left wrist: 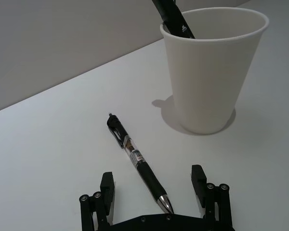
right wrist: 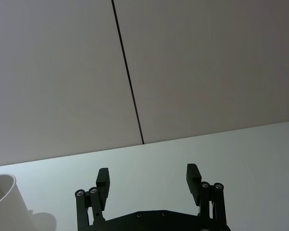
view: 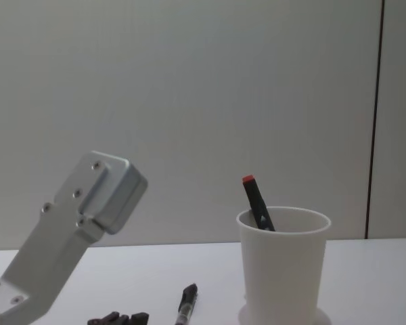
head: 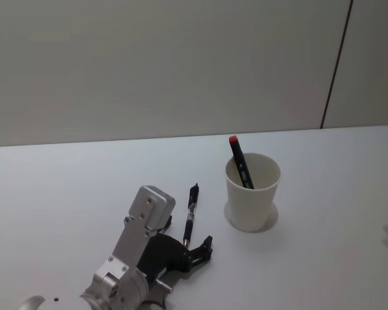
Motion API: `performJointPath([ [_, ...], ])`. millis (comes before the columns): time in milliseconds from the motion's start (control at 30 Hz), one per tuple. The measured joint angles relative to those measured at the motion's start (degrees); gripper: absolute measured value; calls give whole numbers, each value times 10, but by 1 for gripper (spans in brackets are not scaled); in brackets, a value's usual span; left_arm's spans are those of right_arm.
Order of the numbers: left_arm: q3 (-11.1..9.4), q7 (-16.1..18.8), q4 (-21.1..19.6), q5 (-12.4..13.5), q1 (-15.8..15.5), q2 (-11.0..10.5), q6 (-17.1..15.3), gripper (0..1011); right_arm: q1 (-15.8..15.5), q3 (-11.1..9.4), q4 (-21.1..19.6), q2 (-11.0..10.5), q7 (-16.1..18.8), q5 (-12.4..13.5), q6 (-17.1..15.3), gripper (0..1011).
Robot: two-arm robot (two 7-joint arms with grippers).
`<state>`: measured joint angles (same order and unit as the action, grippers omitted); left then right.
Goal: Place the pen into the pen holder.
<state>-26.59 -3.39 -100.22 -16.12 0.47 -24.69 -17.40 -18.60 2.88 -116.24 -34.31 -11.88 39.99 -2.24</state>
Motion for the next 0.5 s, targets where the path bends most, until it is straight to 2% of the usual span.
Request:
performJointPath([
  [233, 0, 2, -1, -1, 2, 0, -1, 998, 0, 0, 0, 0, 0, 0, 0, 1002],
  [433, 0, 2, -2, -1, 3, -1, -1, 878, 0, 0, 0, 0, 0, 0, 0, 1002],
  [500, 0, 2, -2, -1, 3, -1, -2, 869, 0, 0, 0, 0, 0, 0, 0, 1002],
])
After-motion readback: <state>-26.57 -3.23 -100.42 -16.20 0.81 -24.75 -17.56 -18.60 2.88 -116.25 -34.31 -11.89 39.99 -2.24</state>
